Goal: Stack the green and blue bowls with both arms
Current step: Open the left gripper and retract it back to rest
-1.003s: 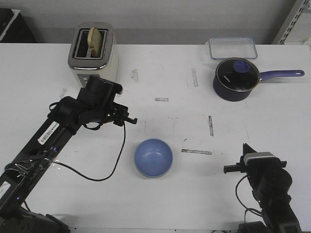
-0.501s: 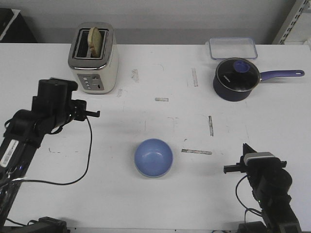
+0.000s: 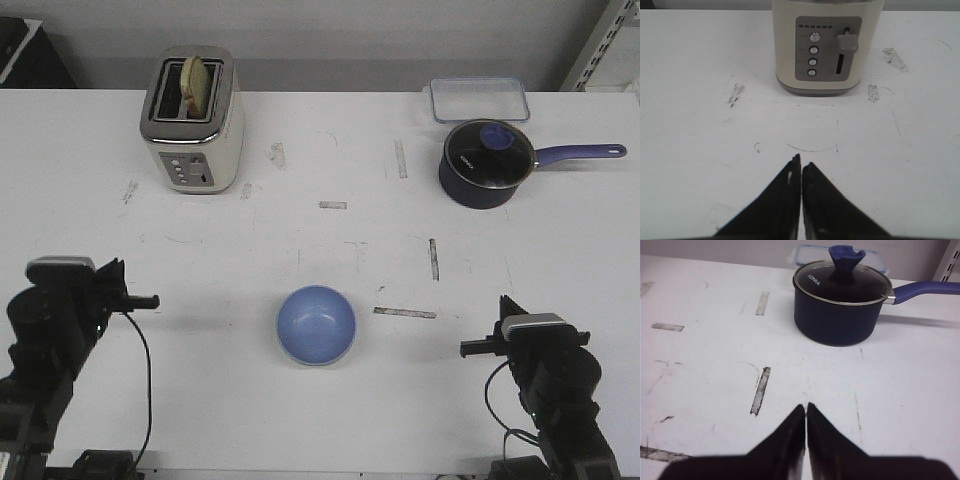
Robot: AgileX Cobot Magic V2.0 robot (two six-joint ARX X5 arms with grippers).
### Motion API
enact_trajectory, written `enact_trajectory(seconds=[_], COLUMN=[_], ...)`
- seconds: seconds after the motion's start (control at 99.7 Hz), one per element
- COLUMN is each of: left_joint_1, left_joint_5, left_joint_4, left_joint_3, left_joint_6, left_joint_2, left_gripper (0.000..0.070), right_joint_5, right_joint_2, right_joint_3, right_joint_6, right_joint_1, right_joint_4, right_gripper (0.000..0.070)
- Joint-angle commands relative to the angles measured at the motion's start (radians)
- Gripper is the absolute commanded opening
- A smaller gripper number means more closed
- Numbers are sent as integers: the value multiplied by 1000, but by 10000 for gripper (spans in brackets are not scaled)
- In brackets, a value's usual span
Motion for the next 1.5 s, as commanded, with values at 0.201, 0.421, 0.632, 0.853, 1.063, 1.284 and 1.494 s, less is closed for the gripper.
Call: enact_trajectory(seconds=[0.201,0.421,0.632,0.853,1.063,1.284,1.494], left_joint_1=[2,2,2,2,2,3,37], left_joint_5=[0,-1,-1,-1,-4,-5,-5], left_joint_4=[20,28,30,31,29,29,109], left_joint_3=[-215,-222,-222,-222,-222,-222,-343], left_joint_6=[25,34,31,31,23,24,24], left_joint_2=[-312,-416,-464,-486,-486,-488,-575], left_gripper=[1,1,1,1,1,1,1], right_joint_5=[1,1,1,1,1,1,1], right_joint_2=[6,6,6,6,6,6,6], right_joint_3=[7,7,7,7,7,7,7], right_joint_6=[3,3,3,3,3,3,3], right_joint_1=[2,2,2,2,2,2,2], right_joint_4=[11,12,12,12,12,12,12], right_gripper=[0,0,0,0,0,0,0])
